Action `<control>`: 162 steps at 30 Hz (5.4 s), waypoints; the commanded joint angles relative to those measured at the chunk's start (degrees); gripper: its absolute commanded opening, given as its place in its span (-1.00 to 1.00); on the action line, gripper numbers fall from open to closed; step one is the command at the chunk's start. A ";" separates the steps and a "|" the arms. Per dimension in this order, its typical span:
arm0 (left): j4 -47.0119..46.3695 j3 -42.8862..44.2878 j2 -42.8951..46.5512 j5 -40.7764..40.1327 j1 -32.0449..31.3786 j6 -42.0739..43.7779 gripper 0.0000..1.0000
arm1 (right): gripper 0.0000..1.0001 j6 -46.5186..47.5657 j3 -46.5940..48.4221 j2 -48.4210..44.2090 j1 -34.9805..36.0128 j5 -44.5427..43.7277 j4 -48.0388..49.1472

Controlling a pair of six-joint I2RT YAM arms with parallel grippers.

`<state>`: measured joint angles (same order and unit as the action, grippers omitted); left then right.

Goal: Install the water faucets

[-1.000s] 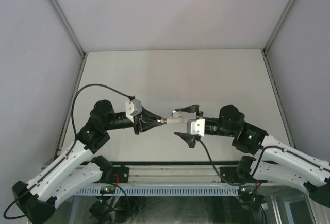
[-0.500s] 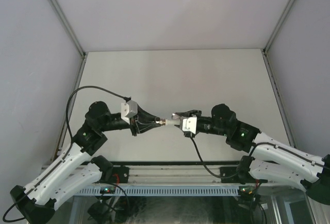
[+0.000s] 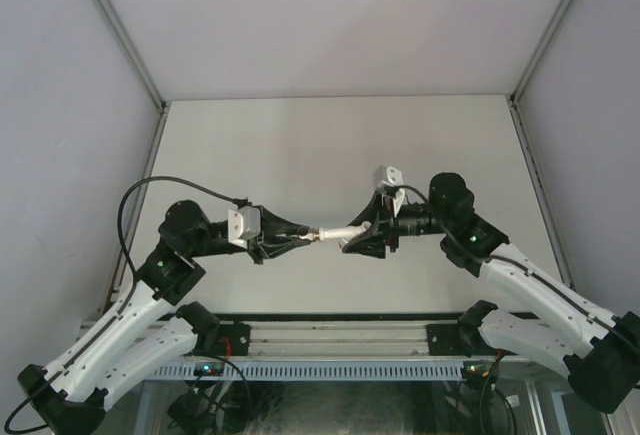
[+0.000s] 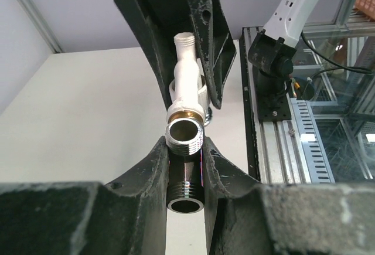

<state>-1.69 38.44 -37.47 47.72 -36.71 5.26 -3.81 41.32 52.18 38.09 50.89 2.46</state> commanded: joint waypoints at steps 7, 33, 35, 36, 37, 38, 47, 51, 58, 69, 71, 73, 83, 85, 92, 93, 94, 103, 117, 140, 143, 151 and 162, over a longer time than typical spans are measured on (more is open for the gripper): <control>2.07 1.38 1.50 -4.72 0.60 6.60 -0.99 | -1.00 -40.99 4.79 5.32 0.44 7.59 6.57; 0.12 1.97 2.72 -2.99 0.59 3.08 -0.99 | 0.91 -25.74 1.07 -5.26 -1.43 -17.92 -2.87; -0.10 1.99 2.59 -2.91 0.59 2.63 -0.99 | 0.96 -22.23 0.71 -6.73 -1.44 -20.52 -3.01; -0.23 1.99 2.64 -2.88 0.59 2.45 -0.99 | 0.99 -20.08 0.65 -7.39 -1.44 -21.34 -3.10; -0.24 2.04 2.71 -2.84 0.59 2.39 -0.99 | 1.00 -17.53 0.68 -8.14 -1.41 -22.39 -3.28; -0.24 2.00 2.78 -2.86 0.59 2.36 -0.99 | 1.00 -15.03 0.62 -9.09 -1.43 -23.77 -3.36; 0.80 2.32 2.84 -3.76 0.57 1.64 -0.99 | 1.00 14.16 -1.30 -17.11 -1.44 -24.95 -3.12; 1.48 2.43 2.98 -5.00 0.59 1.31 -0.99 | 1.00 24.67 -2.13 -19.57 -1.14 -26.05 -5.06; 3.91 3.71 1.64 -6.63 0.59 0.11 -0.99 | 0.92 56.73 -7.47 -22.22 5.53 -32.13 -10.47; 3.98 4.61 0.66 -5.72 0.59 -1.73 -0.99 | 1.00 82.14 -16.29 -21.70 23.82 -54.12 6.39; 3.81 4.47 0.52 -5.71 0.59 -1.94 -0.99 | 1.00 83.78 -16.28 -20.23 24.79 -53.93 8.58; 3.55 4.32 0.38 -5.81 0.59 -2.40 -0.99 | 1.00 84.82 -16.27 -18.46 25.62 -53.54 10.61; 3.01 4.45 0.16 -5.89 0.59 -2.84 -0.99 | 0.92 86.98 -16.10 -10.06 29.60 -53.04 15.87; 3.01 4.53 -0.06 -5.93 0.59 -2.86 -0.99 | 0.86 87.37 -16.05 -9.43 30.39 -53.01 16.84; 2.39 4.33 -0.31 -6.42 0.59 -3.13 -0.99 | 0.35 85.85 -16.16 -9.48 32.18 -52.52 16.89; 2.33 4.36 -0.39 -6.42 0.54 -3.12 -0.99 | 0.27 85.51 -16.30 -9.66 32.29 -52.12 17.00; 2.34 4.37 -0.41 -6.49 0.58 -3.14 -0.99 | 0.19 84.98 -16.34 -9.84 32.46 -51.79 17.05; 2.22 4.28 -1.30 -6.66 0.59 -3.01 -0.99 | -0.41 73.44 -15.89 -13.85 32.34 -47.04 16.02; 1.96 4.46 -1.98 -5.50 0.58 -2.82 -0.99 | -0.72 43.84 -11.39 -18.00 21.29 -27.13 11.05; 1.30 4.03 -1.08 -1.69 0.59 -0.55 -0.99 | -0.88 -8.23 -9.41 -12.29 7.27 -14.76 24.32; 0.81 3.48 -0.30 -1.48 0.59 -0.25 -0.99 | -0.96 -19.17 -9.31 -11.03 4.99 -15.40 25.84; 0.48 3.05 0.80 -1.45 0.59 0.37 -0.99 | -1.00 -39.61 -7.47 -4.60 0.96 -10.73 27.45; -2.00 2.26 1.76 -3.27 0.59 -2.17 -0.99 | -0.51 -45.99 -6.75 -2.77 -0.38 -9.69 27.42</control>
<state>2.44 39.83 -34.76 46.06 -35.33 3.42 -46.92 31.57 49.82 36.29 43.03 28.03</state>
